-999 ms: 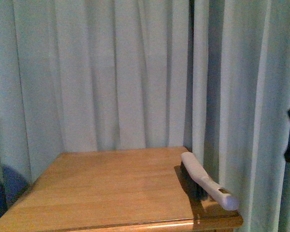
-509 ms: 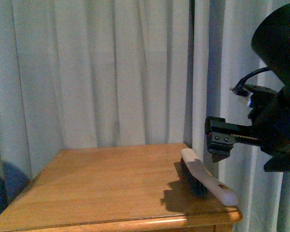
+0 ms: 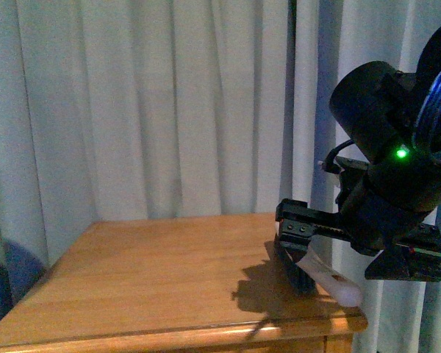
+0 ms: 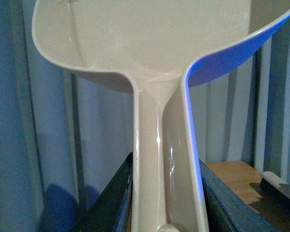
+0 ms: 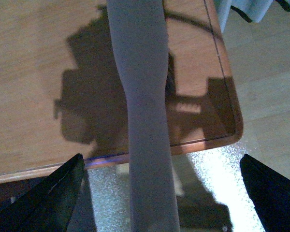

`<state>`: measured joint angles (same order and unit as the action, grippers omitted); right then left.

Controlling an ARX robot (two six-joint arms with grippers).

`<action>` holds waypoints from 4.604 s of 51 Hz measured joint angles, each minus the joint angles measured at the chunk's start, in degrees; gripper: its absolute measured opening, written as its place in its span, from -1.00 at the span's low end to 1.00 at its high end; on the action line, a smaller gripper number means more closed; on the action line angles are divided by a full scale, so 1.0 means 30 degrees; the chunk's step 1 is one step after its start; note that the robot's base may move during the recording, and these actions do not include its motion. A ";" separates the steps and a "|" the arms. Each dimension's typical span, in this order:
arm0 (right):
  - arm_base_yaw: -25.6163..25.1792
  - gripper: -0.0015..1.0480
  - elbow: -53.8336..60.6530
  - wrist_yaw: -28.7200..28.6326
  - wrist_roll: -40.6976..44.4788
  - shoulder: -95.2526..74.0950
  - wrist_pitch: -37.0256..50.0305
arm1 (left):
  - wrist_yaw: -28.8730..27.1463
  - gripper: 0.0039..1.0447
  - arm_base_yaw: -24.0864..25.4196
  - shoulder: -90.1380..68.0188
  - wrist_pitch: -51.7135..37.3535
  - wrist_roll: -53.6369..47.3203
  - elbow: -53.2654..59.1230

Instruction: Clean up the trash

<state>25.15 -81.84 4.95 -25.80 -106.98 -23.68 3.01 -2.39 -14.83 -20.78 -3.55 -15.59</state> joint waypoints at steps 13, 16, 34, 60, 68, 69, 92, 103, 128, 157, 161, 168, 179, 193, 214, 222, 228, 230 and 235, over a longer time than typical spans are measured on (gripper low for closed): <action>0.0386 0.59 -0.0546 0.0284 -0.0189 -0.1086 -0.0022 | 0.0000 -0.47 0.0000 0.0000 0.0000 0.0000 0.0000; 0.0423 0.39 -0.0561 0.0277 -0.0189 -0.1115 0.0007 | 0.0000 -0.47 0.0000 0.0000 0.0000 0.0000 0.0000; 0.0401 -0.52 -0.0576 0.0102 -0.0182 -0.1115 0.0255 | 0.0000 -0.47 0.0000 0.0000 0.0000 0.0000 0.0000; 0.0306 -0.57 0.0182 -0.0087 -0.0051 -0.0306 0.1042 | 0.0000 -0.47 0.0000 0.0000 0.0000 0.0000 0.0000; 0.0291 -0.57 0.1180 0.0889 0.0561 0.0823 0.2484 | 0.0000 -0.47 0.0000 0.0000 0.0000 0.0000 0.0000; 0.0299 -0.57 0.1384 0.1078 0.0780 0.1071 0.2812 | 0.0000 -0.47 0.0000 0.0000 0.0000 0.0000 0.0000; -0.0044 -0.57 0.8284 0.3038 0.5238 1.0688 1.0477 | 0.0000 -0.47 0.0000 0.0000 0.0000 0.0000 0.0000; -0.0984 -0.58 1.2036 0.2958 0.5923 1.6378 1.1497 | 0.0000 -0.47 0.0000 0.0000 0.0000 0.0000 0.0000; -0.3534 -0.58 1.7209 0.2820 0.8874 2.6986 1.0972 | 0.0007 -0.47 0.0000 0.0000 0.0000 0.0000 0.0000; -0.4029 -0.58 1.7886 0.3031 0.9267 2.7139 1.1154 | 0.0102 -0.47 0.0000 0.0000 0.0007 0.0000 0.0000; -0.4087 -0.58 1.7886 0.3133 0.9267 2.7146 1.1154 | 0.0168 -0.47 0.0000 0.0000 0.0007 0.0000 0.0000; -0.4087 -0.58 1.7886 0.3155 0.9267 2.7154 1.1183 | 0.0066 -0.47 0.0000 -0.0007 0.0007 0.0007 0.0007; -0.4051 -0.58 1.7923 0.2783 0.9377 2.7059 1.1198 | -0.0066 -0.47 0.0051 0.0087 0.0036 0.0022 0.0051; -0.4087 -0.58 1.7923 0.2980 0.9413 2.7103 1.1205 | 0.0015 -0.47 0.0051 0.0029 0.0051 0.0022 0.0087; -0.4087 -0.58 1.7930 0.3002 0.9413 2.7103 1.1213 | -0.0007 -0.47 0.0051 0.0066 0.0044 0.0051 0.0095; -0.4087 -0.58 1.7937 0.2980 0.9413 2.7103 1.1213 | -0.0058 -0.47 0.0051 0.0066 0.0044 0.0051 0.0095; -0.4087 -0.58 1.7952 0.3002 0.9413 2.7103 1.1220 | 0.0000 -0.47 0.0051 0.0073 0.0044 0.0066 0.0095; -0.4095 -0.58 1.7952 0.3002 0.9413 2.7103 1.1220 | -0.0007 -0.47 0.0051 0.0073 0.0044 0.0066 0.0095; -0.4087 -0.58 1.7959 0.2994 0.9413 2.7103 1.1213 | 0.0000 -0.47 0.0051 0.0066 0.0051 0.0066 0.0095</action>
<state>12.88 -27.97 13.93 2.44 -25.67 9.96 3.01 -2.24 -14.63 -20.62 -3.36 -15.31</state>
